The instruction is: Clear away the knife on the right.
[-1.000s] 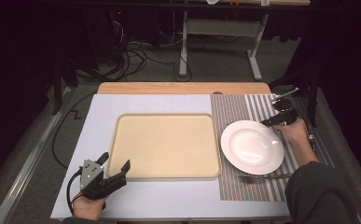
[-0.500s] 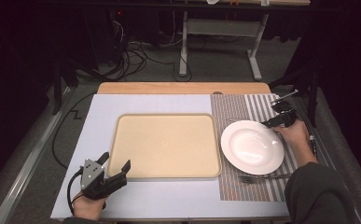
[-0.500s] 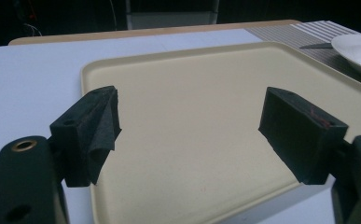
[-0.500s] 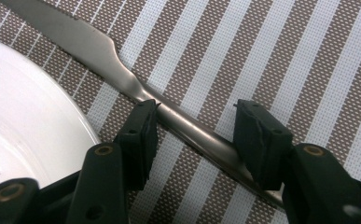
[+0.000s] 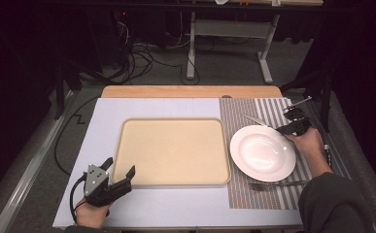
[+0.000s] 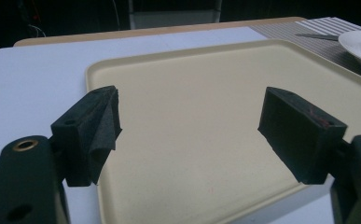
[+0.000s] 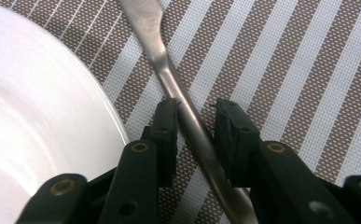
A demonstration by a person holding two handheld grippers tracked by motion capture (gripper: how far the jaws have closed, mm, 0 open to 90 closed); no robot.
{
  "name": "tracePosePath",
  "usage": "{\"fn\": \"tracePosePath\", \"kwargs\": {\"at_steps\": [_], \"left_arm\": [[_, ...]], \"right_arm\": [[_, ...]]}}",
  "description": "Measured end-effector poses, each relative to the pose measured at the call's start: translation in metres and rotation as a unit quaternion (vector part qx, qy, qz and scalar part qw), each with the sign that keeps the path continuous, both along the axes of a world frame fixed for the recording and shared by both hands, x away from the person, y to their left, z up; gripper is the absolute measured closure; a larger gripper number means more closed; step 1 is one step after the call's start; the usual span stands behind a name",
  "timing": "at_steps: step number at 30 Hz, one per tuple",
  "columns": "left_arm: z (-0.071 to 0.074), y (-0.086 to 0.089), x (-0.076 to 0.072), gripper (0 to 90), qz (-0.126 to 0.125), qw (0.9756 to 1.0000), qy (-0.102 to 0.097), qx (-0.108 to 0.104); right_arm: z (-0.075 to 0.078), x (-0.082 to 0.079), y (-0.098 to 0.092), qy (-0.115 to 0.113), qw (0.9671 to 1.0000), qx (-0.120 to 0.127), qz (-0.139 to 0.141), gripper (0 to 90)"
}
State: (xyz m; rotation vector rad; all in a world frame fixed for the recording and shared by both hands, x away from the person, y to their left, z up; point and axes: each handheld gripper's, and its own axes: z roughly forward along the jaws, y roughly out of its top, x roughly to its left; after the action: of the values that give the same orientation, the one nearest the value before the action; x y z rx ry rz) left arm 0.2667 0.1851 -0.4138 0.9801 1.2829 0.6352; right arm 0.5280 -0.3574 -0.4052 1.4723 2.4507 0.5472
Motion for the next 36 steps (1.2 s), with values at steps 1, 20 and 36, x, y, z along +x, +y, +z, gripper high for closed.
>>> {"fn": "tracePosePath", "kwargs": {"at_steps": [1, 20, 36], "left_arm": [[0.000, 0.000, 0.000, 21.6, 0.000, 1.0000, 0.000, 0.000], [0.000, -0.001, -0.001, 21.7, 0.001, 1.0000, -0.002, 0.003], [0.000, -0.005, -0.002, 21.7, -0.007, 0.9999, -0.002, 0.011]], "right_arm": [[0.000, -0.002, 0.000, -0.003, 0.9999, -0.009, 0.009, 74.0], [0.002, -0.010, -0.007, 0.019, 0.9997, -0.011, 0.013, 79.3], [0.001, -0.008, 0.000, -0.003, 0.9996, -0.029, -0.006, 79.1]]}}
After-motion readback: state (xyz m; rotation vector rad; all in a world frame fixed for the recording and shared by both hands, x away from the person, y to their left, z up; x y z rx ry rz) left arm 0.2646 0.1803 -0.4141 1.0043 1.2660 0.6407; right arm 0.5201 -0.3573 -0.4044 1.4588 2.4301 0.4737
